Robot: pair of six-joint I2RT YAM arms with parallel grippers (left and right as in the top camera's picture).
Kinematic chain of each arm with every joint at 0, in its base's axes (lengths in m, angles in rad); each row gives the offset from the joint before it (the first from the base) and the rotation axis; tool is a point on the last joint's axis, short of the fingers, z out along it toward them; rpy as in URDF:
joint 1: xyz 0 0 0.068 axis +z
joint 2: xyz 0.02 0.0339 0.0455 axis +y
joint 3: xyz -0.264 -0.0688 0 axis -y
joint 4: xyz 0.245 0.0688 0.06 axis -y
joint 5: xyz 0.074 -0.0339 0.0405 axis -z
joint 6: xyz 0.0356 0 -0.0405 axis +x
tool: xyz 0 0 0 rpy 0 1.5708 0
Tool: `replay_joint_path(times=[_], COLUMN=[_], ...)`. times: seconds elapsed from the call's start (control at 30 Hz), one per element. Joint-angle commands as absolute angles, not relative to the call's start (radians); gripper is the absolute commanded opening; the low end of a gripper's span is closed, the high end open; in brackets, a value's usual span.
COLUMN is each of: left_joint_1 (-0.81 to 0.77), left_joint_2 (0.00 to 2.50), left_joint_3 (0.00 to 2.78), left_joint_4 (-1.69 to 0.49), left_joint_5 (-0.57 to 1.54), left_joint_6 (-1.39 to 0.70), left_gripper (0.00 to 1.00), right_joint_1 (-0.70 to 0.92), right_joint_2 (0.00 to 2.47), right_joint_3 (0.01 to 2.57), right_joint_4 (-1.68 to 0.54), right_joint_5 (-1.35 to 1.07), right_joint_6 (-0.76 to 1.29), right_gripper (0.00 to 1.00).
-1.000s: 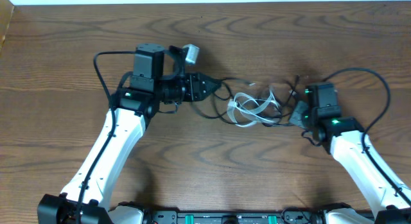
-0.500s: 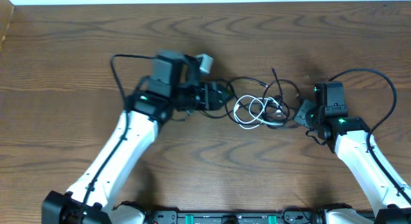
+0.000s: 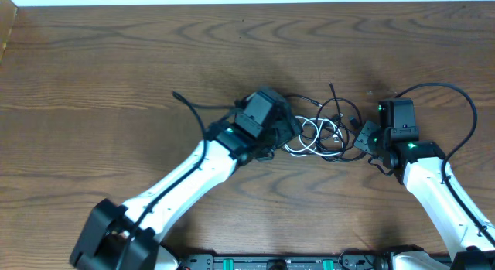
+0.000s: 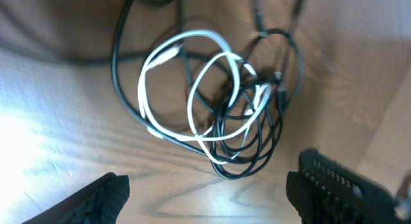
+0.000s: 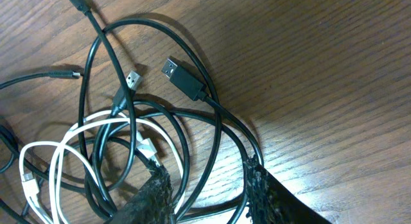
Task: Untangle cables
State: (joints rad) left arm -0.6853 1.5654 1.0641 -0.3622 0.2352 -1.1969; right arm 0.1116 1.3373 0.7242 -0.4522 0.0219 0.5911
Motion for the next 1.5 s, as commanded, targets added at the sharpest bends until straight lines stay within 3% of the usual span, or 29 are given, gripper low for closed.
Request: replay_joint_path(times=[0.0,0.27,0.43,0.97,1.07,1.13,1.23,1.47], left_joint_1=[-0.726,-0.739,-0.754,-0.805,-0.805,-0.804,-0.805,-0.805], left_joint_2=[1.642,1.779,1.825,1.892,1.897,1.897,1.897,1.898], left_joint_3=[1.069,1.069,1.069,1.069,1.069,1.069,1.069,1.069], left_joint_4=[-0.339,-0.109,-0.104,-0.065,-0.065,-0.066,-0.065,-0.061], left_joint_5=[0.209,0.28,0.324,0.293,0.276,0.271,0.235,0.223], left_joint_6=[-1.578,-1.76,-1.879,-1.988,-1.988,-1.988,-1.988,-2.03], left_gripper=[0.85,0.78,0.75,0.63,0.54,0.54,0.64,0.61], right_joint_1=[0.107,0.107,0.107,0.107,0.107,0.107,0.107,0.107], right_joint_2=[1.341,1.341,1.341,1.341,1.341,1.341,1.341,1.341], right_joint_3=[0.721,0.721,0.721,0.721,0.721,0.721,0.721,0.721], right_joint_4=[-0.453,-0.453,-0.453,-0.457,-0.457,-0.457,-0.457,-0.457], right_joint_5=[0.027,0.027,0.027,0.026,0.026,0.026,0.026,0.023], right_joint_6=[0.587,0.587,0.587,0.587,0.587,0.587,0.587,0.587], right_gripper=[0.38,0.4,0.41,0.41,0.41,0.42,0.42,0.42])
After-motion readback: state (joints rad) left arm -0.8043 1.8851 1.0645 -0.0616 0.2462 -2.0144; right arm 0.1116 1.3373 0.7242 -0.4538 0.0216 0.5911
